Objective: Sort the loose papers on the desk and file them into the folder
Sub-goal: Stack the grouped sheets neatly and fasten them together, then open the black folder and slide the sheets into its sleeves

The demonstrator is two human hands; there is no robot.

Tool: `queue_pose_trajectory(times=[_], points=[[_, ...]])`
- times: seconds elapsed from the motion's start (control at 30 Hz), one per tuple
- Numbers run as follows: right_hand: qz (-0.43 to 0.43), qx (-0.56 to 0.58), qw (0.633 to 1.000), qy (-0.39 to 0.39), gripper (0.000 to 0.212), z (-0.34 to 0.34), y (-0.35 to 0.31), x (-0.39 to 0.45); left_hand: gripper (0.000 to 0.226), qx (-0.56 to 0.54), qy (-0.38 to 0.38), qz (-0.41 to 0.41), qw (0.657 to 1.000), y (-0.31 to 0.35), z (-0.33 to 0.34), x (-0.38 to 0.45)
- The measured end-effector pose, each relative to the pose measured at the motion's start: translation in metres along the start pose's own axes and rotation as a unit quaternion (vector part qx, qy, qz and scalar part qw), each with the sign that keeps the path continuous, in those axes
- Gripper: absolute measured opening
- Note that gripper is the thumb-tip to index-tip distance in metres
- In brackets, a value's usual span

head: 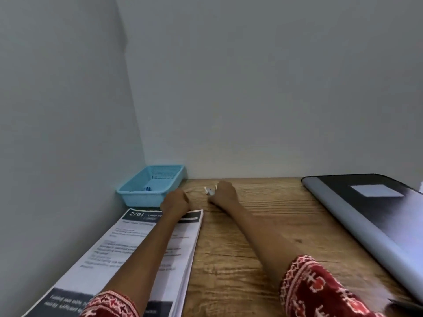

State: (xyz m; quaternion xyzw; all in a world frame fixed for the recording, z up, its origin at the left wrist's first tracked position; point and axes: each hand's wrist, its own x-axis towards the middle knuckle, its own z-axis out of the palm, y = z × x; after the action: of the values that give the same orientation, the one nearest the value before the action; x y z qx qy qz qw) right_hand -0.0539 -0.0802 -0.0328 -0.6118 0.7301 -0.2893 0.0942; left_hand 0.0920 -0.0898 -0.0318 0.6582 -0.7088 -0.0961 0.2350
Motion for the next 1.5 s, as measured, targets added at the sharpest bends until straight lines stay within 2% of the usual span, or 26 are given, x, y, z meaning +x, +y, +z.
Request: queue_pose_trajectory(times=[0.17, 0.33, 0.47, 0.53, 0.63, 0.73, 0.8, 0.9, 1.0, 1.07, 1.13, 1.23, 1.4, 1.5], points=[[0.007, 0.074, 0.997, -0.016, 0.029, 0.027, -0.030, 0.022, 0.022, -0.008, 0.009, 0.029, 0.999, -0.006, 0.000, 0.010], [0.021, 0.124, 0.992, -0.011, 0.045, 0.019, -0.021, 0.020, 0.036, -0.029, -0.007, 0.084, 0.996, -0.007, 0.002, 0.013], [0.032, 0.151, 0.988, 0.011, 0.027, -0.002, 0.004, 0.007, 0.033, -0.020, -0.019, 0.105, 0.994, 0.003, 0.006, 0.009], [0.028, 0.156, 0.987, 0.023, 0.027, -0.020, 0.021, -0.001, 0.023, 0.004, -0.019, 0.121, 0.992, 0.006, 0.010, 0.006], [0.029, 0.142, 0.989, 0.036, 0.028, -0.057, 0.050, -0.016, 0.015, -0.005, 0.004, 0.130, 0.992, 0.011, 0.011, 0.003], [0.040, 0.090, 0.993, 0.068, 0.029, -0.099, 0.086, -0.033, 0.024, -0.032, 0.028, 0.150, 0.988, 0.027, 0.012, 0.000], [0.068, 0.052, 0.992, 0.093, 0.028, -0.128, 0.113, -0.051, 0.040, -0.027, 0.008, 0.154, 0.988, 0.053, 0.014, -0.011], [0.137, -0.026, 0.983, 0.123, 0.028, -0.171, 0.160, -0.083, 0.044, -0.062, -0.035, 0.177, 0.982, 0.102, 0.025, -0.040], [0.241, -0.103, 0.954, 0.146, 0.044, -0.211, 0.206, -0.116, 0.041, -0.117, -0.074, 0.202, 0.970, 0.149, 0.040, -0.074], [0.320, -0.115, 0.931, 0.132, 0.064, -0.232, 0.235, -0.140, 0.039, -0.146, -0.105, 0.212, 0.961, 0.175, 0.052, -0.095], [0.363, -0.111, 0.918, 0.114, 0.086, -0.246, 0.258, -0.160, 0.037, -0.168, -0.135, 0.224, 0.950, 0.197, 0.063, -0.111], [0.367, -0.117, 0.919, 0.087, 0.108, -0.255, 0.278, -0.175, 0.036, -0.203, -0.176, 0.220, 0.938, 0.220, 0.073, -0.132], [0.387, -0.114, 0.912, 0.068, 0.118, -0.255, 0.283, -0.180, 0.040, -0.225, -0.210, 0.224, 0.925, 0.235, 0.075, -0.150], [0.395, -0.150, 0.905, 0.053, 0.125, -0.260, 0.281, -0.183, 0.044, -0.233, -0.231, 0.204, 0.922, 0.235, 0.070, -0.151]])
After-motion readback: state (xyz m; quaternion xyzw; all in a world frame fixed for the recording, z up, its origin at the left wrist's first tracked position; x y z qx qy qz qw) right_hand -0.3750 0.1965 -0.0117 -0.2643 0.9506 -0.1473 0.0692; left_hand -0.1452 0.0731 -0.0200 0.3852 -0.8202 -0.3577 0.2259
